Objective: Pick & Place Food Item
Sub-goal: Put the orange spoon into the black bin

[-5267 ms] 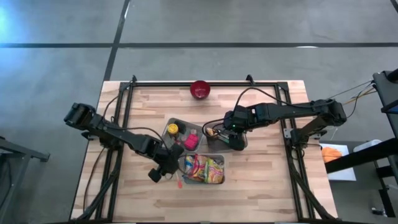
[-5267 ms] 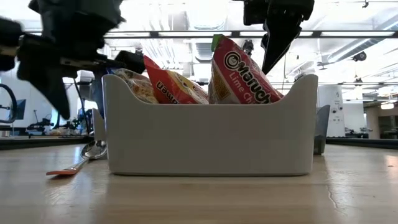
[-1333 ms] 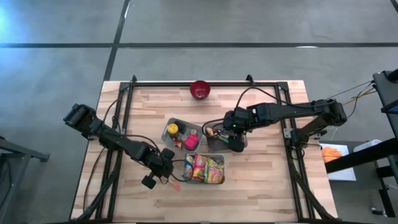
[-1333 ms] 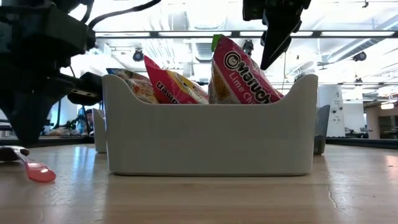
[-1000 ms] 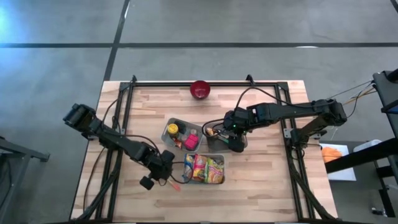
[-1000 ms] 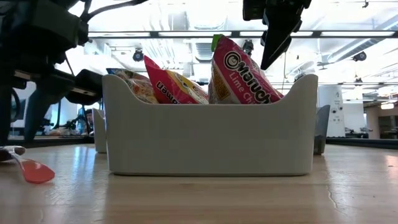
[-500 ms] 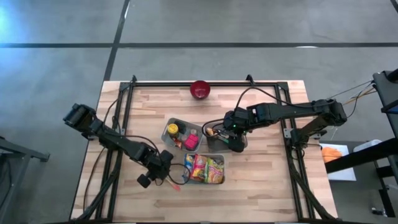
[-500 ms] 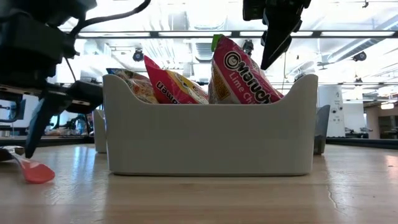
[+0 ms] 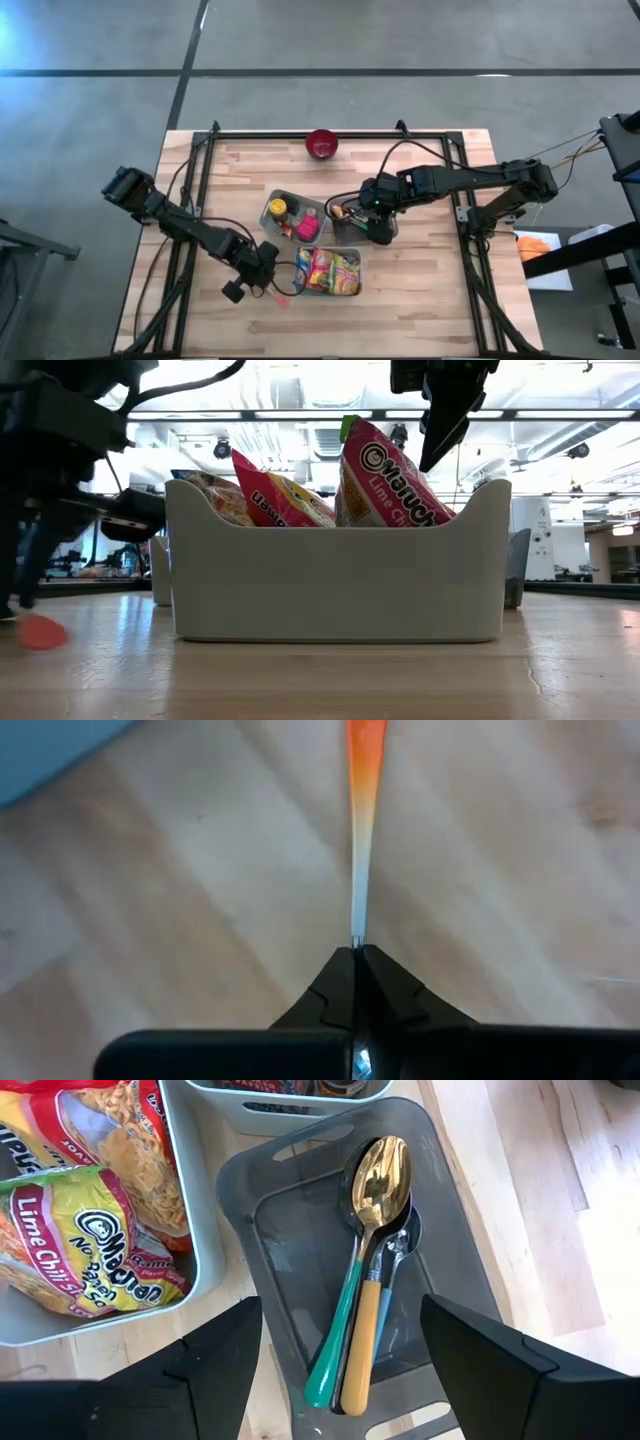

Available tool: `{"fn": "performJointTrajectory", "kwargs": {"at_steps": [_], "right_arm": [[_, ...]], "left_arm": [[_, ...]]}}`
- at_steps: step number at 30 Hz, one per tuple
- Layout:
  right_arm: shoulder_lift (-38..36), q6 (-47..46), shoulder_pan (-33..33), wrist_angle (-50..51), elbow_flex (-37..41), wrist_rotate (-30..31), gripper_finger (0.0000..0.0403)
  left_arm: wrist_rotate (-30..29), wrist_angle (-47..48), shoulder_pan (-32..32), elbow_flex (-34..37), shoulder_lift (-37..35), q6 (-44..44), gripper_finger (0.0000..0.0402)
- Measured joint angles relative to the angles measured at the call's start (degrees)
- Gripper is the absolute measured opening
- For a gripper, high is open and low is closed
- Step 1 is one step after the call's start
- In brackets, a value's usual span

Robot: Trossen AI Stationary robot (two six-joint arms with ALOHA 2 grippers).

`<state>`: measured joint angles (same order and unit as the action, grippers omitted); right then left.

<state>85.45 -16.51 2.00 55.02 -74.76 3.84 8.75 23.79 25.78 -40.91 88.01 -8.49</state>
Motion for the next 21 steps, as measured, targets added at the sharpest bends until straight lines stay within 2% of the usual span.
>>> {"fn": "performJointTrajectory", "kwargs": {"at_steps": [3,8,15,21], "right_arm": [[0.0,0.0,0.0,0.0,0.0,-0.7,0.0272],[0.0,0.6,0.1,-0.9,0.0,-2.8,0.0272],[0.0,2.2,0.1,-5.1,0.0,-9.2,0.0272],[0.0,7.0,0.8,-7.3,-1.5,-15.9,0.0272]], "left_arm": [[3.5,-0.1,0.0,0.0,-0.2,2.4,0.0002],[9.1,-0.2,-0.4,-1.1,-2.6,13.2,0.0001],[10.4,-0.2,-2.5,-2.8,-11.3,26.8,0.0],[14.1,-0.6,-8.1,-3.2,-18.3,42.9,0.0]]}}
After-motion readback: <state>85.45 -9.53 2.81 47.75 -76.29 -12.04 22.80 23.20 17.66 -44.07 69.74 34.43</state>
